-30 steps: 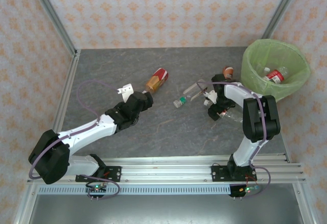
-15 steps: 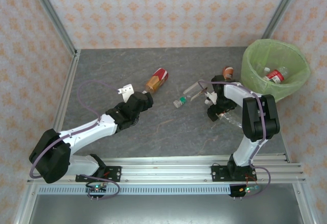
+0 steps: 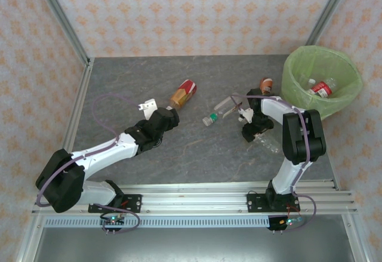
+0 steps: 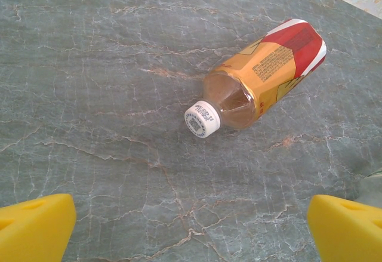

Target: Put the plastic bottles in the bin

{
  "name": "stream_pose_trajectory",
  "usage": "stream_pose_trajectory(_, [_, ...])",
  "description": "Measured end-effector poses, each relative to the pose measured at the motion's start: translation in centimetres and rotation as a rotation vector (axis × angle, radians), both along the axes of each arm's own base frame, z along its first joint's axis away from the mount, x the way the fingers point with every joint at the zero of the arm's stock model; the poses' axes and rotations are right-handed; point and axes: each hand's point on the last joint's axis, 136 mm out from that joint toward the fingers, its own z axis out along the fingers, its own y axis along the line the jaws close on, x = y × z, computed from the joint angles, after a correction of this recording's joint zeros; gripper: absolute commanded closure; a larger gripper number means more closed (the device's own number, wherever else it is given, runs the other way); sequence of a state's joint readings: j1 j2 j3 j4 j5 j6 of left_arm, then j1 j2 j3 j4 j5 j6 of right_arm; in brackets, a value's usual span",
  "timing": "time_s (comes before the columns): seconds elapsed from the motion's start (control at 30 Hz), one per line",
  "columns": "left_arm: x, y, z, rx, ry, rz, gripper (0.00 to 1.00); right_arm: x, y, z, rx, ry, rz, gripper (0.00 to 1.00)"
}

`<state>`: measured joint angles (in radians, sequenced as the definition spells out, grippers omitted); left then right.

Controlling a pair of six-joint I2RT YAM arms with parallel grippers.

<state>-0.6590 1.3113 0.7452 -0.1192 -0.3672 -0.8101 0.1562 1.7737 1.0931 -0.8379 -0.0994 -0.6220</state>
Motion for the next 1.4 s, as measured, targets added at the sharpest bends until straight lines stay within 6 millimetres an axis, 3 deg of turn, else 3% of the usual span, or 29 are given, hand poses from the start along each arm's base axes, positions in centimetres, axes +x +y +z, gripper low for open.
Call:
stream_pose_trajectory(0.27, [0.0, 0.0, 0.0, 0.000, 0.000, 0.001, 0.00, 0.5, 1.2, 1.1, 0.072, -0.044, -0.002, 0.36])
stream_pose_trajectory(0.83, [0.0, 0.0, 0.1, 0.004, -0.001, -0.004, 0.00, 1.6, 1.6, 3.9, 0.107, -0.179, 0.004, 0.42])
stream_pose_trajectory(1.13, [0.0, 0.0, 0.1, 0.005, -0.001, -0.004, 0.00, 2.5, 1.7, 6.3, 0.126, -0.329, 0.010, 0.46])
stream_pose_trajectory(1.4, [0.0, -0.1, 0.1, 0.009, -0.001, -0.012, 0.00, 4.0, 2.3, 9.9, 0.180, -0.519, 0.020, 0.49])
